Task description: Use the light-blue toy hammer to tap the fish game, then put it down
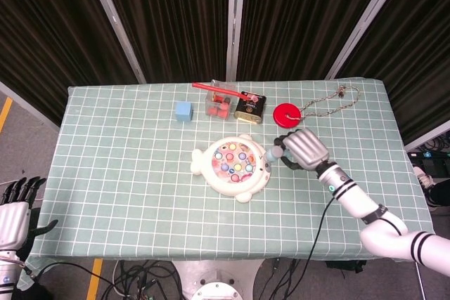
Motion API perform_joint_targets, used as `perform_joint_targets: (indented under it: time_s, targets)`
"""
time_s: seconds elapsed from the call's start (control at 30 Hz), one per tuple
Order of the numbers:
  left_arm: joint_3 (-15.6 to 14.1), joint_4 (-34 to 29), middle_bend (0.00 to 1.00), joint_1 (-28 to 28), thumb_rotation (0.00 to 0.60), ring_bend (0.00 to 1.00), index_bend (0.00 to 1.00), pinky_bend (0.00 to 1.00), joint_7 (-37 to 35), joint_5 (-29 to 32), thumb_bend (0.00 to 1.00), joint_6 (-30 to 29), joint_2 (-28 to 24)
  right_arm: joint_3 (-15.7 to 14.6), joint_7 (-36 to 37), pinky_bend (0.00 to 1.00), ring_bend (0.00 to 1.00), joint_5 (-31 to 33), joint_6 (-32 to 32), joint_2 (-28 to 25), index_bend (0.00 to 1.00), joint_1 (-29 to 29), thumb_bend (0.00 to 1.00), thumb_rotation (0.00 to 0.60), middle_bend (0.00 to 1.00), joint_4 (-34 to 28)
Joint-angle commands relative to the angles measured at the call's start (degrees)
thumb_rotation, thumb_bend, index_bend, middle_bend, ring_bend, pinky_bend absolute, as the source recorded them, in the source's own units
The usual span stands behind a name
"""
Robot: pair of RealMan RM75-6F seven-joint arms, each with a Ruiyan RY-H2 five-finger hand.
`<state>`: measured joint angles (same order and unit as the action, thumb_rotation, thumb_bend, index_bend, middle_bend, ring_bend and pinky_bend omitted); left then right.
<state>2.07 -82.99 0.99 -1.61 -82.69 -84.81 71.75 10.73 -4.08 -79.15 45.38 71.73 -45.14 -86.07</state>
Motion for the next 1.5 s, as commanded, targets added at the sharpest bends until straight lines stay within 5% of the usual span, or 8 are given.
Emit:
perform_joint_targets:
  time_s: [0.03, 0.43, 0.83, 1.1, 1.5]
  targets:
    - [-0.1, 0.0, 0.11, -0.1, 0.6, 0.05, 0.14, 0.08, -0.1, -0.1, 0.1, -0.2, -0.1, 2.0, -5.3, 0.71, 0.57, 5.4, -6.1, 2.5, 0.67, -5.3, 0.49, 0.6, 0.61, -0.8]
    - [-0.2, 1.4, 0.11, -0.5, 0.6, 0.05, 0.14, 0.08, -1.7, 0.3, 0.1, -0.3, 0.3, 2.1, -19.1, 0.71, 0.58, 19.1, -11.8, 9.8, 0.68, -16.5, 0.49, 0.6, 0.61, 2.8]
    - [-0.5, 3.5, 0.11, -1.3, 0.6, 0.05, 0.14, 0.08, -3.5, 0.6, 0.1, -0.3, 1.4, -4.0, -31.8, 0.71, 0.58, 34.5, -11.3, 12.1, 0.68, -26.5, 0.51, 0.6, 0.61, 3.3]
    - [-0.4, 3.0, 0.11, -1.3, 0.6, 0.05, 0.14, 0.08, -3.0, 0.3, 0.1, -0.8, 1.0, -1.5, -26.0, 0.71, 0.58, 33.2, -6.9, 6.1, 0.68, -24.3, 0.51, 0.6, 0.61, -2.7]
    - [-0.3, 2.1, 0.11, -1.2, 0.6, 0.05, 0.14, 0.08, -2.1, 0.5, 0.1, -0.4, 0.9, -6.6, -29.2, 0.71, 0.58, 35.2, -10.6, 7.8, 0.68, -27.8, 0.51, 0.6, 0.61, -0.4]
